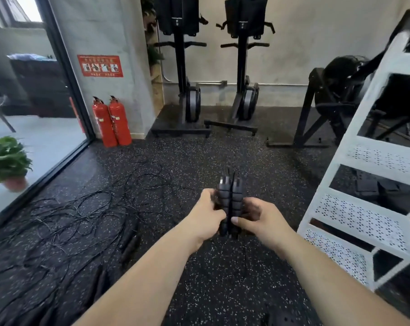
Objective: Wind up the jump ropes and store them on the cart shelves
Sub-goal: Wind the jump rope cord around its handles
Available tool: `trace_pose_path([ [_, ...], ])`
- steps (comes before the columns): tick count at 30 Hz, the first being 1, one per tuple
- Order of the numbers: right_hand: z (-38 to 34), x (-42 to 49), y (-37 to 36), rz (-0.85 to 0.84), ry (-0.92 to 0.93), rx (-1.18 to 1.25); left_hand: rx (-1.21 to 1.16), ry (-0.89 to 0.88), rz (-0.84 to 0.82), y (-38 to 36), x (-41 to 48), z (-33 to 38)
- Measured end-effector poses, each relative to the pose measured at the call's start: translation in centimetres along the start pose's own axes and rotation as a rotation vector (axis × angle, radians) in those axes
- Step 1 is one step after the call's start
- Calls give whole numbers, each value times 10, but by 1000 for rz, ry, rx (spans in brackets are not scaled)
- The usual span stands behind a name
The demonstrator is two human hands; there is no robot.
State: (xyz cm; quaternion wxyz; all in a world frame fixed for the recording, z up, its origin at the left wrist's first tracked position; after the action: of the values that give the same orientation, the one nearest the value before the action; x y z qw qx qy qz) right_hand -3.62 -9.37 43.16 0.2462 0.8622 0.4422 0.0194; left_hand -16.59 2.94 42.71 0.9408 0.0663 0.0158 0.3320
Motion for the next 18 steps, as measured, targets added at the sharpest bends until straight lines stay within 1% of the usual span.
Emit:
trace_pose_path([
  [3,9,23,-19,56,46,-315,-92,110,117,-1,13,-25],
  [5,2,31,-29,116,80,-359,-138,119,180,0,23,-30],
  [8,-4,40,-42,162,143,-348,-84,54,196,5,36,-35],
  [11,-3,57,-54,36,127,-328,-86,74,253,19,48,-44],
  [13,-2,67,-55,-37,114,-302,-81,90,260,29,57,-47],
  [18,3,79,-49,-102,115,-300,-115,109,198,35,72,-52],
])
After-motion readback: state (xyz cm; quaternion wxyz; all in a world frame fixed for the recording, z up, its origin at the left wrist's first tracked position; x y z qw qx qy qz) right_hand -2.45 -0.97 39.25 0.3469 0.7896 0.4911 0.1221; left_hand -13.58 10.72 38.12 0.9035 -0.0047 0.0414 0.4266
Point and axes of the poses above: each hand's wrist, its own x-axis towards the middle knuckle, its own y-axis out of the back of the hand, z = x × y, the point moved 4 cm from there along x, towards the middle knuckle, and after that the axes turned 13 degrees about -y, right-handed, at the moved point
